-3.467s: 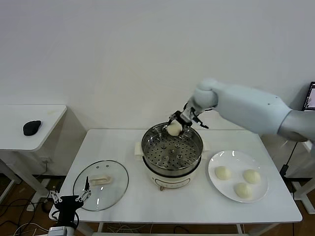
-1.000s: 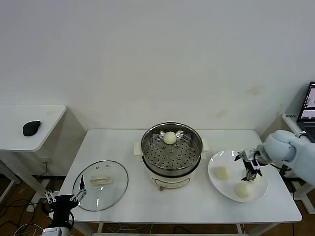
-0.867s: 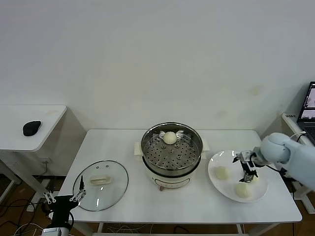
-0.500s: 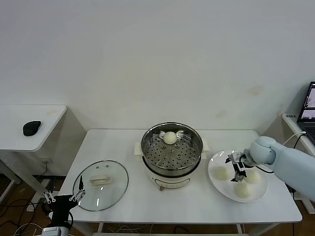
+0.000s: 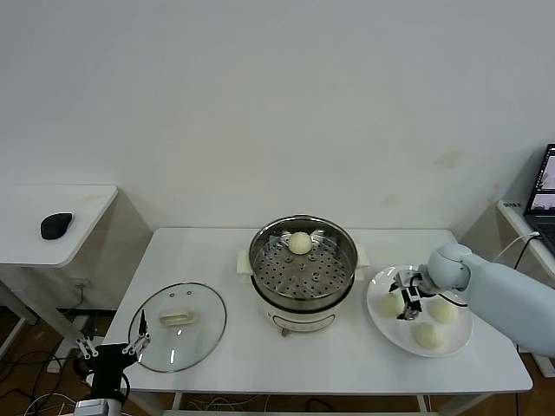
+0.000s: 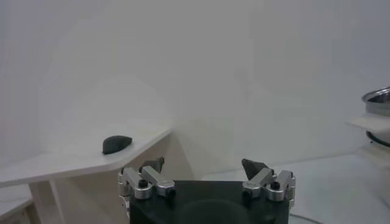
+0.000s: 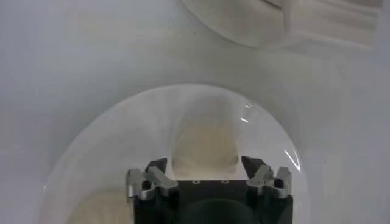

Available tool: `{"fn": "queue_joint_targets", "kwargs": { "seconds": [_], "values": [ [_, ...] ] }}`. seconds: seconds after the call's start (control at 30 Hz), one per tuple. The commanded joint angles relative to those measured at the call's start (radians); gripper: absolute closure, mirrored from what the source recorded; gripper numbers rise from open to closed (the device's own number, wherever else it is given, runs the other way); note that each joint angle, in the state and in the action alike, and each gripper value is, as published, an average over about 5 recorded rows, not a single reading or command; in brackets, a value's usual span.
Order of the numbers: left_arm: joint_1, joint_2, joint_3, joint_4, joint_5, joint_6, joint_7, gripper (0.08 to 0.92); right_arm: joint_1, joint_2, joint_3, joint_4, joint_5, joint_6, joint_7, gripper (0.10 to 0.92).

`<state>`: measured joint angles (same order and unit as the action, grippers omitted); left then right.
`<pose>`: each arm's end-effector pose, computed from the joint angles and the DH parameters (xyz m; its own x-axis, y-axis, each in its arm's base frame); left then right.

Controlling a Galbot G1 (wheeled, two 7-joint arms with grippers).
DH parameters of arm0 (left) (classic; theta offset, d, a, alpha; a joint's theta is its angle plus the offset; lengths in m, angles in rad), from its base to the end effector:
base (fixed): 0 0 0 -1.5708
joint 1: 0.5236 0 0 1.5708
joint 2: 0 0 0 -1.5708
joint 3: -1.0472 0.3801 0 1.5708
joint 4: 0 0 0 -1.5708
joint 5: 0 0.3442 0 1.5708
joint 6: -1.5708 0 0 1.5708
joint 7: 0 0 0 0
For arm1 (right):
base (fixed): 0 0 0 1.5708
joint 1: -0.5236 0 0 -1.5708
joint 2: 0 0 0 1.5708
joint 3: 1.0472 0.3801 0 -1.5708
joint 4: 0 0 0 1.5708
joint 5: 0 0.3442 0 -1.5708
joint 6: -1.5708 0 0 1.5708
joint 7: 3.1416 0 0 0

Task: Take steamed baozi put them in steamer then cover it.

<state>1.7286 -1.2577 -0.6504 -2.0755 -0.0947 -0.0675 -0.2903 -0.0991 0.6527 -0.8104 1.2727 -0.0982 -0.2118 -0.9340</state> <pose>0.1115 0.1021 -0.3370 -0.9749 -0.2208 0.0289 -0.2072 0.9469 0.2457 0.4888 -0.1880 -0.2559 -0.2317 -0.1151 0.9660 -0.9680 -0.0710 -0.2406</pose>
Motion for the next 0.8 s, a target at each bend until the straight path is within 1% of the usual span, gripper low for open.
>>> {"fn": "queue_joint_targets", "kwargs": {
  "seconds": [0.03, 0.13, 0.3, 0.53, 0.67, 0.8],
  "values": [
    [0.0, 0.001, 0.001, -0.001, 0.0, 0.0, 0.0, 0.177, -0.002, 0.009, 0.006, -0.011, 0.007, -0.003, -0.015, 0.417],
    [0.0, 0.001, 0.001, -0.001, 0.0, 0.0, -0.001, 0.177, 0.034, -0.016, -0.015, 0.016, 0.026, -0.012, -0.028, 0.452],
    [-0.002, 0.003, 0.002, -0.004, 0.0, 0.001, -0.001, 0.177, 0.16, -0.088, -0.073, 0.081, 0.075, -0.037, -0.06, 0.465],
    [-0.013, 0.011, 0.012, -0.006, -0.002, 0.002, -0.001, 0.177, 0.421, -0.18, -0.191, 0.189, 0.236, -0.1, -0.099, 0.463],
    [-0.017, 0.017, 0.016, -0.01, -0.007, 0.004, -0.001, 0.177, 0.64, -0.172, -0.313, 0.232, 0.312, -0.135, -0.11, 0.453],
    [-0.021, 0.02, 0.021, -0.017, -0.012, 0.006, -0.001, 0.177, 0.842, -0.113, -0.454, 0.28, 0.42, -0.185, -0.109, 0.448]
  ]
}}
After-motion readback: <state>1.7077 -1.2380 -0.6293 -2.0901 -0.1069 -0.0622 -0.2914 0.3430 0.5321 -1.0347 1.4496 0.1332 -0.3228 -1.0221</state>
